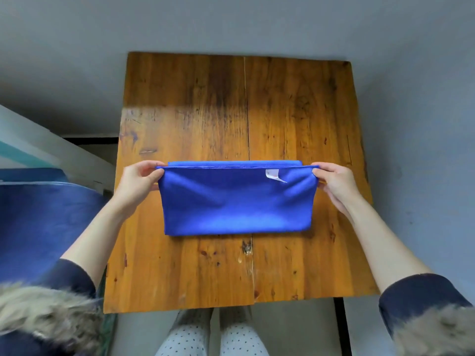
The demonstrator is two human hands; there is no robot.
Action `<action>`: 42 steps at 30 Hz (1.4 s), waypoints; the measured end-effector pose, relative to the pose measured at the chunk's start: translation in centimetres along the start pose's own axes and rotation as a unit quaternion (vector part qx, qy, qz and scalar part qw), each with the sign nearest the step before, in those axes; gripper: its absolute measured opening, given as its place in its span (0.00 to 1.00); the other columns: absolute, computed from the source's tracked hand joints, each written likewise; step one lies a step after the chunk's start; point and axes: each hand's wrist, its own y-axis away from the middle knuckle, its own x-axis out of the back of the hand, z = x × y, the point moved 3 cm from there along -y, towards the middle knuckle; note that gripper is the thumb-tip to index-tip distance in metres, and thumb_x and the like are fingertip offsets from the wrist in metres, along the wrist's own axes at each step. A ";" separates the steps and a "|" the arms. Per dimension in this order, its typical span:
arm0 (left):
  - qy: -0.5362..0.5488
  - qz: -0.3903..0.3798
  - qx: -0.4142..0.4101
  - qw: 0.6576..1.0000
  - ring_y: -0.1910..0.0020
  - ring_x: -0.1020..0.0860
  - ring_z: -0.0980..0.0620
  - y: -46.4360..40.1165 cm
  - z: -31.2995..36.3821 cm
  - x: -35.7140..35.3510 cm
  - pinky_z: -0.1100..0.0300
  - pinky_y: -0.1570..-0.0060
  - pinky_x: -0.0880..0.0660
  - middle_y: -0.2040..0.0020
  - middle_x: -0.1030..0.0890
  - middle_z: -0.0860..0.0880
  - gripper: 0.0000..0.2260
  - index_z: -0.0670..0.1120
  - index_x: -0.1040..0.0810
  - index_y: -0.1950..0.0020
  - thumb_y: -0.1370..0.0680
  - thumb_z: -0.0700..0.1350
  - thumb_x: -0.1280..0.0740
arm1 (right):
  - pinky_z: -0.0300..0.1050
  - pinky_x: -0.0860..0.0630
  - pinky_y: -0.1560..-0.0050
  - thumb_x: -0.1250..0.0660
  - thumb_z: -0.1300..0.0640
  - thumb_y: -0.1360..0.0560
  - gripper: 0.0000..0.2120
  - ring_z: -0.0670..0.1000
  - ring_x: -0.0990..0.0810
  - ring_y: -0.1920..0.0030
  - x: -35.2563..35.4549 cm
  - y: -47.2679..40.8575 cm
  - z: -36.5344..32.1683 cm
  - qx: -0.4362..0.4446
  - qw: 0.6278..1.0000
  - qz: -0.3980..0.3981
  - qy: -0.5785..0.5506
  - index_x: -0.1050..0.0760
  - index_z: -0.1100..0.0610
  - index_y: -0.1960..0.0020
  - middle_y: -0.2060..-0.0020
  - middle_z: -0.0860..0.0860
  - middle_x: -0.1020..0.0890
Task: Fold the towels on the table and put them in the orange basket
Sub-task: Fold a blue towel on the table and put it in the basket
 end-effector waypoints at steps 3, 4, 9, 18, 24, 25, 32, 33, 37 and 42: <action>-0.027 0.015 0.016 0.999 0.58 0.23 0.57 -2.7 -1.2 -0.9 0.64 0.61 0.24 0.54 0.20 0.48 0.08 0.43 0.22 0.46 0.21 0.36 0.38 | 0.40 0.27 0.58 0.39 0.69 0.25 0.09 0.49 0.23 0.60 -1.2 -2.2 1.0 -0.005 1.000 0.020 0.013 0.23 0.62 0.48 0.55 0.58 0.21; -0.033 0.019 0.021 0.999 0.58 0.23 0.56 -3.4 -1.6 -1.1 0.63 0.60 0.25 0.54 0.20 0.47 0.08 0.43 0.22 0.46 0.21 0.36 0.38 | 0.40 0.27 0.58 0.38 0.68 0.25 0.09 0.50 0.23 0.59 -1.5 -2.8 1.2 -0.005 1.000 0.026 0.016 0.23 0.61 0.48 0.54 0.58 0.21; -0.046 0.047 0.059 0.996 0.54 0.24 0.49 -6.0 -3.2 -1.9 0.51 0.50 0.24 0.52 0.21 0.43 0.08 0.40 0.21 0.46 0.23 0.36 0.36 | 0.34 0.24 0.60 0.37 0.65 0.24 0.08 0.46 0.21 0.56 -2.3 -4.6 2.0 -0.002 0.997 0.059 0.039 0.22 0.56 0.50 0.55 0.51 0.19; -0.056 0.072 0.053 0.994 0.56 0.22 0.53 -6.0 -3.3 -1.7 0.57 0.53 0.24 0.55 0.20 0.50 0.04 0.48 0.21 0.52 0.23 0.41 0.35 | 0.42 0.24 0.51 0.37 0.61 0.24 0.07 0.49 0.22 0.52 -3.6 -4.8 2.6 0.021 0.988 0.152 0.017 0.22 0.57 0.48 0.53 0.53 0.19; -0.013 0.049 -0.002 0.999 0.57 0.24 0.57 -4.7 -2.0 -1.1 0.61 0.60 0.26 0.58 0.21 0.53 0.10 0.51 0.21 0.59 0.24 0.37 0.36 | 0.24 0.30 0.64 0.38 0.63 0.23 0.05 0.41 0.25 0.60 -3.8 -3.9 2.6 0.073 0.981 0.179 -0.015 0.25 0.55 0.51 0.60 0.45 0.22; -0.012 0.049 -0.002 0.999 0.57 0.24 0.57 -4.7 -1.9 -1.2 0.62 0.60 0.26 0.58 0.21 0.53 0.10 0.51 0.21 0.59 0.24 0.37 0.36 | 0.25 0.29 0.63 0.38 0.63 0.23 0.05 0.41 0.24 0.60 -3.8 -3.9 2.5 0.078 0.981 0.176 -0.016 0.25 0.55 0.51 0.60 0.45 0.22; -0.123 0.069 0.014 0.990 0.53 0.23 0.51 -5.7 -2.3 -1.9 0.59 0.55 0.26 0.48 0.21 0.46 0.08 0.48 0.23 0.43 0.22 0.42 0.36 | 0.26 0.29 0.62 0.36 0.63 0.24 0.07 0.41 0.23 0.58 -4.5 -5.2 2.0 0.074 0.984 0.164 -0.011 0.22 0.58 0.48 0.58 0.46 0.20; -0.161 0.087 -0.002 0.983 0.51 0.24 0.50 -5.6 -2.4 -1.9 0.57 0.53 0.26 0.47 0.22 0.45 0.10 0.46 0.24 0.41 0.22 0.42 0.36 | 0.27 0.28 0.61 0.37 0.62 0.23 0.08 0.41 0.23 0.56 -4.6 -5.3 2.2 0.062 0.985 0.164 -0.004 0.22 0.59 0.46 0.55 0.48 0.19; -0.313 0.158 -0.132 0.927 0.41 0.29 0.40 -3.9 -2.1 -2.9 0.48 0.43 0.32 0.40 0.28 0.38 0.15 0.40 0.28 0.36 0.23 0.38 0.37 | 0.32 0.32 0.47 0.40 0.62 0.22 0.13 0.50 0.25 0.44 -4.9 -3.9 1.9 0.135 0.952 0.217 0.170 0.26 0.60 0.39 0.41 0.56 0.25; -0.495 0.034 -0.296 0.816 0.28 0.39 0.37 -1.0 -3.1 -9.4 0.37 0.32 0.44 0.28 0.34 0.40 0.21 0.46 0.30 0.31 0.25 0.46 0.41 | 0.56 0.38 0.30 0.42 0.59 0.22 0.17 0.60 0.32 0.32 -10.0 0.2 2.9 0.361 0.855 0.101 0.359 0.28 0.63 0.35 0.35 0.60 0.27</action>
